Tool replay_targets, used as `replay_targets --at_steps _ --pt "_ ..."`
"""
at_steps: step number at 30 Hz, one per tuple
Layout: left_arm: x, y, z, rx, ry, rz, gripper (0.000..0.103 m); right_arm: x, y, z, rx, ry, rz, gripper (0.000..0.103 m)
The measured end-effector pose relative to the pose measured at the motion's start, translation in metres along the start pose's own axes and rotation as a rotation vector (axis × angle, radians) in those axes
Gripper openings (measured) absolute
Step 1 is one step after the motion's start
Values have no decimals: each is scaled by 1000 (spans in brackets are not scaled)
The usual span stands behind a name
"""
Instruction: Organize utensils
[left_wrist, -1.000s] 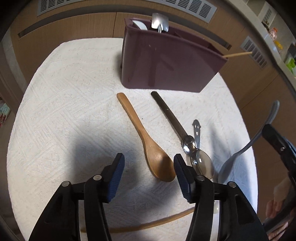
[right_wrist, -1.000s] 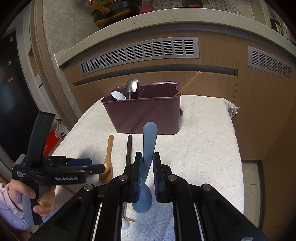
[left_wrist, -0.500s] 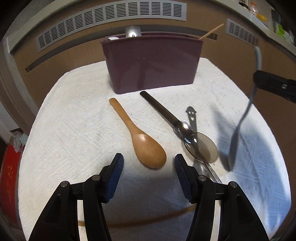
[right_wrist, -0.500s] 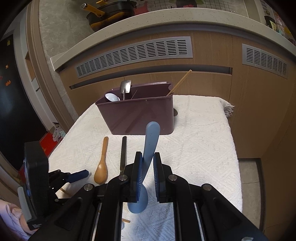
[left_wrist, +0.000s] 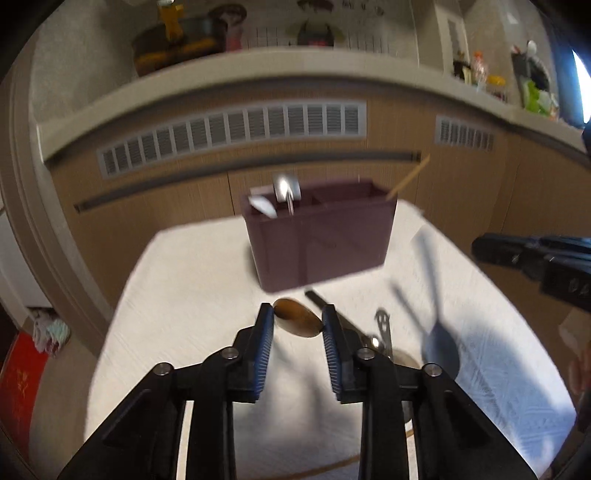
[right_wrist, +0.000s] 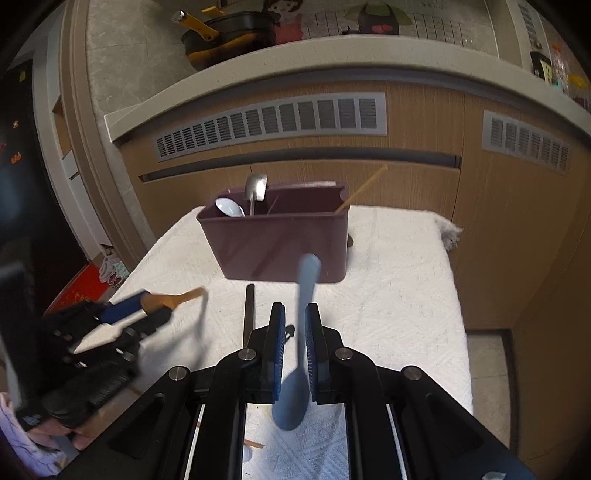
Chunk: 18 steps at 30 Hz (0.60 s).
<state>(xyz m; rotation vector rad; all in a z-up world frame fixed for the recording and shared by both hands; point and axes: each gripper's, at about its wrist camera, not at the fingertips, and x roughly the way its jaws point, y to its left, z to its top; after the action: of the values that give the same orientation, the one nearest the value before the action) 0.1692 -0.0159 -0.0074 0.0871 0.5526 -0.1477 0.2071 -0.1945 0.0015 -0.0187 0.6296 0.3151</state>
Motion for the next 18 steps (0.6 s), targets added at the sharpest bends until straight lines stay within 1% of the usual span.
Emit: replay_targets --at_steps 1,4,5,8,11,15,18 --pt "-6 4 5 -9 -16 -9 17 -4 3 3 -14 -18 -6 10" --pt "-12 16 15 -43 -28 -35 16 -10 9 10 -34 -43 -3 9" --pt "-12 20 17 -51 -27 -40 13 -10 11 12 -41 -46 -2 9" --pt "-8 33 18 -75 -5 -38 13 -7 13 14 -56 -33 1 9" --pt "3 44 11 -111 52 -42 13 9 4 10 -31 41 19 10" --pt "24 56 -6 -174 149 -58 15 37 -4 -4 -1 157 44 26" --pt "41 59 -19 -206 235 -83 16 56 4 -14 -20 200 72 26"
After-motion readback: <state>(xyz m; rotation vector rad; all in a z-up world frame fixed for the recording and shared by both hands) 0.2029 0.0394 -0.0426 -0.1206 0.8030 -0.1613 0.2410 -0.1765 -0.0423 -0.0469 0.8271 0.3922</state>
